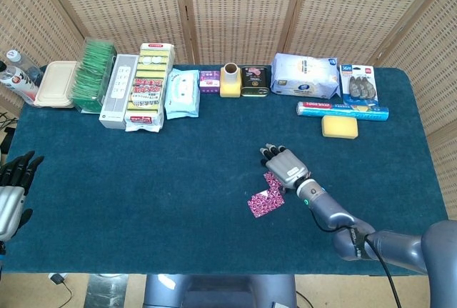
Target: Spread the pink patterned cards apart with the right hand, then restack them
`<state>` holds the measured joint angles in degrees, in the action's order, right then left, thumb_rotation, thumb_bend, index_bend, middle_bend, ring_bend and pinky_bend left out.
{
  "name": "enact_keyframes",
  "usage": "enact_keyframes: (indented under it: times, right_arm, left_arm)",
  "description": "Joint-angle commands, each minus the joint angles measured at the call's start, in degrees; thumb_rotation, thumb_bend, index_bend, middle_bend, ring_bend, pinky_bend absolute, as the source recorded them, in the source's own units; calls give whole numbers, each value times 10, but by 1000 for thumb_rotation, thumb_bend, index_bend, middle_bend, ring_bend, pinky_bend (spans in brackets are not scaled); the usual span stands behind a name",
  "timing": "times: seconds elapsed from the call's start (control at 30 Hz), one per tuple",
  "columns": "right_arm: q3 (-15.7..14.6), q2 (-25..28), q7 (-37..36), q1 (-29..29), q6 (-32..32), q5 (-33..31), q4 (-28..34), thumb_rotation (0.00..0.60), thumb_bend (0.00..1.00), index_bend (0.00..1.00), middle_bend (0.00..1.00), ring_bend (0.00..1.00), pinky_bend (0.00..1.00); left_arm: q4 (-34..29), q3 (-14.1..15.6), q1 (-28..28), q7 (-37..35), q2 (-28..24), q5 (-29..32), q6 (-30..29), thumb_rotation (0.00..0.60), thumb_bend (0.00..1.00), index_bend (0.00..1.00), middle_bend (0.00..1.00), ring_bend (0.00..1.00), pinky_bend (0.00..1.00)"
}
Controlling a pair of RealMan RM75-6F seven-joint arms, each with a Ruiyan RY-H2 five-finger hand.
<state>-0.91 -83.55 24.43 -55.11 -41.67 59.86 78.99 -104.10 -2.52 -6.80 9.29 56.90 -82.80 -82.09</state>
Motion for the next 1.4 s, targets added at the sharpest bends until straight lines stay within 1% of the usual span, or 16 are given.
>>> enact_keyframes:
  times: [0.03,0.33,0.77,1.13,1.4]
  right_arm:
    - [-1,-6,-10,6,2,13,-14,600,196,254,80,24,185]
    - [3,-13,-31,18,8,37,-38,600,196,274,84,25,189]
    - [11,-25,-30,23,16,45,-54,600,197,289,85,25,191]
    - [18,-28,-32,29,13,57,-58,600,197,314,89,29,201]
    - [21,-30,-33,32,16,61,-63,600,199,315,90,30,201]
  left_arm:
    - [0,0,0,0,0,-1,-1,600,133,0,0,0,71]
    - [-1,1,0,1,1,-1,-1,600,134,0,0,0,71]
    - [0,1,1,0,1,-3,-2,600,133,0,0,0,71]
    - [0,2,1,-1,0,-3,-2,600,134,0,0,0,71]
    - [0,2,0,0,0,-3,-1,600,134,0,0,0,71]
